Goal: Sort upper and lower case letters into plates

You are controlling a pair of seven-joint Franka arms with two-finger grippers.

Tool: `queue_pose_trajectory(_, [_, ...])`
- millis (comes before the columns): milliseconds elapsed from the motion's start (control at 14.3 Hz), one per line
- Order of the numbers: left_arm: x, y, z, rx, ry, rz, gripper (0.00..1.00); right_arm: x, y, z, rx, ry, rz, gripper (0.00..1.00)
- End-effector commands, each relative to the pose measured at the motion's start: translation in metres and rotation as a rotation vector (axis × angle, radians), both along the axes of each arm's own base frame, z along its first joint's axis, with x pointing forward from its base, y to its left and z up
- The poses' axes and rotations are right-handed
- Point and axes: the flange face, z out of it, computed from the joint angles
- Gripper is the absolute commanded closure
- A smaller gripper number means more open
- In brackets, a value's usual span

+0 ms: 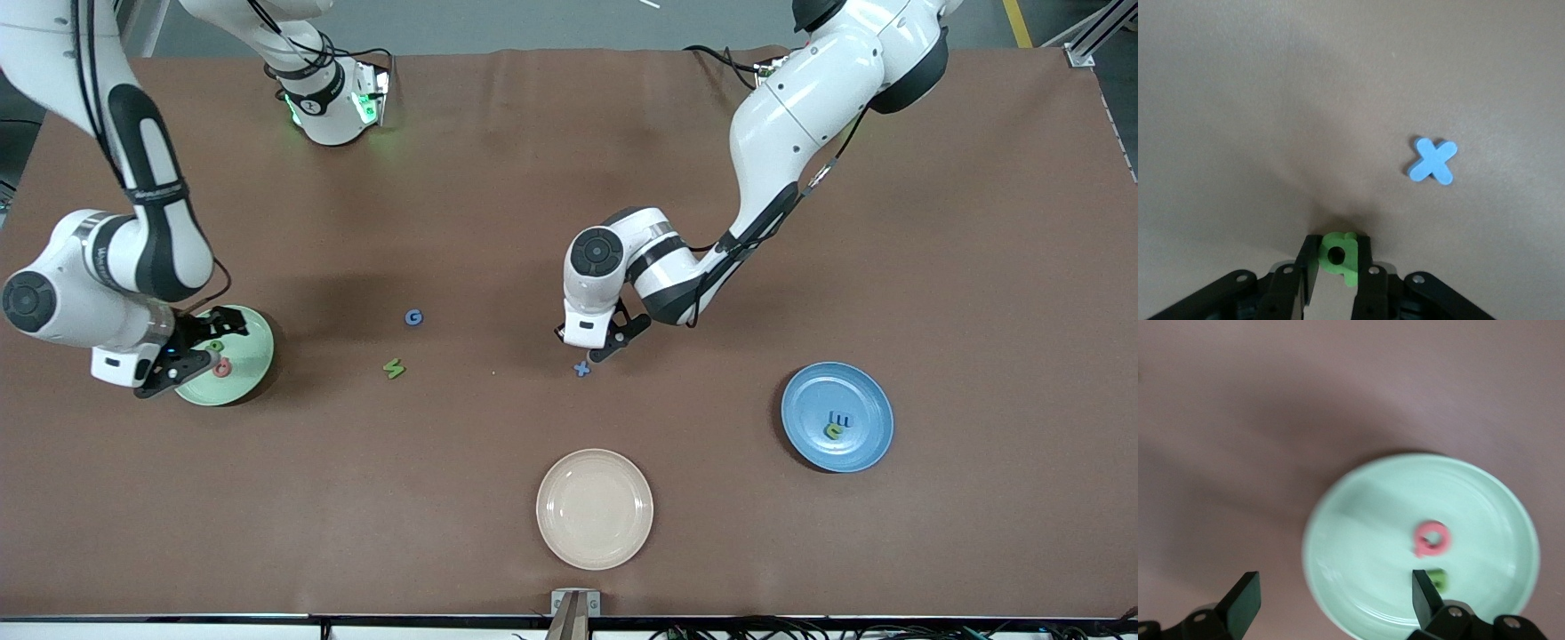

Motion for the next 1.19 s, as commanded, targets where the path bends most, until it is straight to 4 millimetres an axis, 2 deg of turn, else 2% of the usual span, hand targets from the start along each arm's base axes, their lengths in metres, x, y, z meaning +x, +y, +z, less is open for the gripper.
queue_pose_trajectory(0, [0.036, 0.027, 0.031, -0.007, -0.052, 0.013, 1.0, -0.005, 0.066, 0.001, -0.024, 0.002, -0.011, 0.0])
queue_pose_trajectory(140, [0.065, 0.062, 0.053, 0.01, -0.074, -0.04, 1.0, -0.006, 0.121, 0.0, -0.03, -0.007, 0.047, 0.0])
queue_pose_trajectory(280, [0.099, 0.111, 0.069, 0.029, -0.089, -0.109, 1.0, -0.009, 0.176, 0.001, -0.025, -0.056, 0.123, 0.0])
queue_pose_trajectory(420, [0.127, 0.158, 0.074, 0.04, -0.093, -0.167, 1.0, -0.011, 0.208, -0.01, -0.03, -0.095, 0.105, 0.0])
queue_pose_trajectory(491, [0.135, 0.177, 0.074, 0.047, -0.09, -0.203, 1.0, -0.011, 0.217, -0.02, -0.035, -0.117, 0.102, 0.0])
queue_pose_trajectory(771, [0.172, 0.288, 0.063, 0.077, -0.025, -0.47, 1.0, -0.01, 0.23, -0.053, -0.044, -0.167, 0.129, 0.0])
queue_pose_trajectory(841, [0.176, 0.306, 0.06, 0.076, -0.019, -0.505, 1.0, -0.008, 0.23, -0.058, -0.045, -0.183, 0.129, 0.0])
queue_pose_trajectory(911, [0.178, 0.316, 0.058, 0.073, -0.015, -0.542, 1.0, -0.006, 0.232, -0.063, -0.046, -0.195, 0.131, 0.01])
queue_pose_trajectory(1121, [0.184, 0.351, 0.053, 0.072, -0.001, -0.63, 1.0, 0.002, 0.235, -0.077, -0.055, -0.202, 0.137, 0.11])
